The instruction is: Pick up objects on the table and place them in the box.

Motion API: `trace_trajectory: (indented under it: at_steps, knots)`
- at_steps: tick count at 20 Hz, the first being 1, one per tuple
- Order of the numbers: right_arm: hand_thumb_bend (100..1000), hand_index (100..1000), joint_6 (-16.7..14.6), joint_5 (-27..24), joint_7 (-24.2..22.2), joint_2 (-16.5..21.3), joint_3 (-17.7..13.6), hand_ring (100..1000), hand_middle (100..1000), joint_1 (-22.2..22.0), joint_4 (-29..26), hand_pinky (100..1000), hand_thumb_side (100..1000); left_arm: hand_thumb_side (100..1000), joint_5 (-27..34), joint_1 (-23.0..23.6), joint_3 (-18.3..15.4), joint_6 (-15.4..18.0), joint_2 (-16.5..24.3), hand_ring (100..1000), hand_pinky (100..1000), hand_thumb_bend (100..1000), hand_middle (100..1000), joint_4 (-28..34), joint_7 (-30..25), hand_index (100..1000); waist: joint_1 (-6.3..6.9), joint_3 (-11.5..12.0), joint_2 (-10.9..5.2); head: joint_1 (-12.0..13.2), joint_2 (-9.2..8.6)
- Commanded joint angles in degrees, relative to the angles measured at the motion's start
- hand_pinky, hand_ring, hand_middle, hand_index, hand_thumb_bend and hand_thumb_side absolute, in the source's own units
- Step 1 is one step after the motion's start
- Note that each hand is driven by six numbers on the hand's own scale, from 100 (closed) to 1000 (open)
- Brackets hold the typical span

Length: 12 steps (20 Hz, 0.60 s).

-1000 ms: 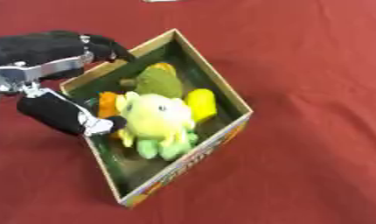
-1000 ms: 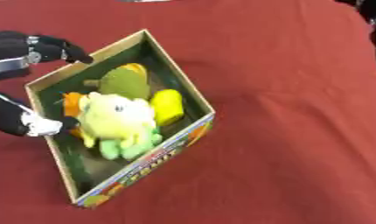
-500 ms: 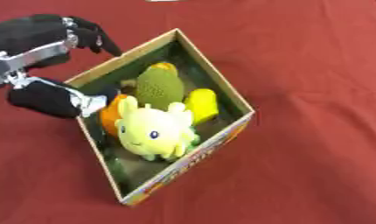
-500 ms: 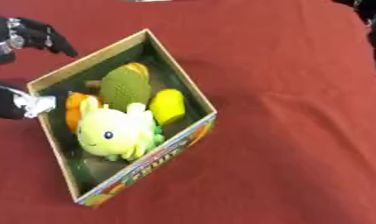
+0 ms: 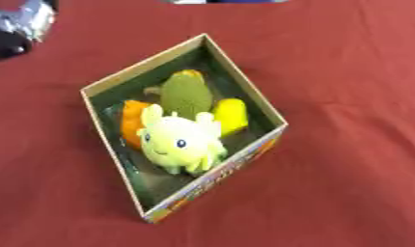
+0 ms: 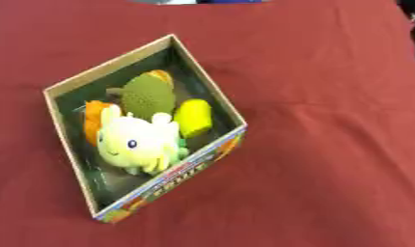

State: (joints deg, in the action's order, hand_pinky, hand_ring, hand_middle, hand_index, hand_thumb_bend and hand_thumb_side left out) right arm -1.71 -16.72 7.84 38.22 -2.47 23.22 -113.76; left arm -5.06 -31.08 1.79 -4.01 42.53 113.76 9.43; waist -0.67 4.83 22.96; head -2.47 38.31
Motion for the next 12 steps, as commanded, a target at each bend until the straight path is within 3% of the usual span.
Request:
trace_trajectory:
  at_steps: [1, 6, 12]
  knots:
    - [100, 803, -1.09, 1.45, 0.68, 0.28, -0.59, 807, 723, 0.67, -0.84, 860, 741, 695, 6.95, 3.12, -4.11, 3.27, -1.97, 746, 742, 100, 703, 0.84, 9.11, 822, -0.15, 0.21, -1.3, -0.2, -0.39]
    - [100, 818, -2.31, 3.37, 0.53, -1.74, -0.37, 834, 746, 0.84, -0.84, 870, 748, 733, 17.12, 10.09, -6.75, 8.15, -7.72, 755, 742, 100, 717, 0.84, 17.28, 832, -0.32, 0.58, -0.84, -0.33, -0.98]
    - [100, 829, -3.88, 4.97, 0.84, -3.13, -0.58, 841, 753, 0.88, -0.84, 872, 743, 738, 18.68, 13.94, -7.76, 12.9, -11.9, 756, 744, 115, 722, 0.84, 17.93, 844, -0.35, 0.62, -0.57, -0.17, -1.26]
